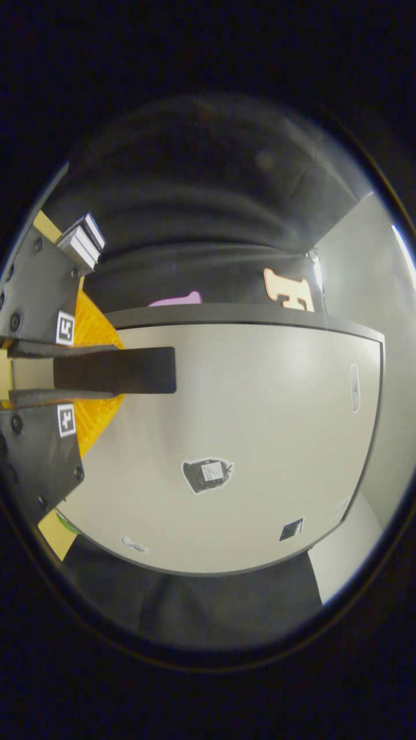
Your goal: Open the shoe cabinet door, grab the shoes and put them into the shoe cabinet, then close the shoe cabinet door.
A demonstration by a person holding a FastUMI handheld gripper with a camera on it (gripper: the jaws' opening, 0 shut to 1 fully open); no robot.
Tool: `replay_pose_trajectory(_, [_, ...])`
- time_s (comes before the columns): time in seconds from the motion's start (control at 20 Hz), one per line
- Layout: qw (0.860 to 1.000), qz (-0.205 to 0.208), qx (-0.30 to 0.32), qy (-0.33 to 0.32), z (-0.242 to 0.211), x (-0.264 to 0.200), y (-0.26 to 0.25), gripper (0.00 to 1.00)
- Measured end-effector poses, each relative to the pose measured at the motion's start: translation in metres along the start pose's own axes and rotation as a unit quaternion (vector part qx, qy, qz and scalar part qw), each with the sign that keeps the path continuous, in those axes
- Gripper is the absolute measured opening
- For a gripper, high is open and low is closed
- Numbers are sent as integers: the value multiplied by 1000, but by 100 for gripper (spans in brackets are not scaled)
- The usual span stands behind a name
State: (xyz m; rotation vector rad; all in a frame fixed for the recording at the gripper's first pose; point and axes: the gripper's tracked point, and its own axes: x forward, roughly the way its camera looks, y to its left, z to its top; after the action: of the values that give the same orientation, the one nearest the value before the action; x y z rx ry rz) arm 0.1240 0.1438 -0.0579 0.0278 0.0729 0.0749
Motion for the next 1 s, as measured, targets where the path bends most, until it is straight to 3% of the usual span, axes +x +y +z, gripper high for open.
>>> replay_pose_trajectory(0.45, [1000,24,13,10,0,-37,-11,22])
replay_pose_trajectory(1.0, [992,127,9,22,2,-124,-66,22])
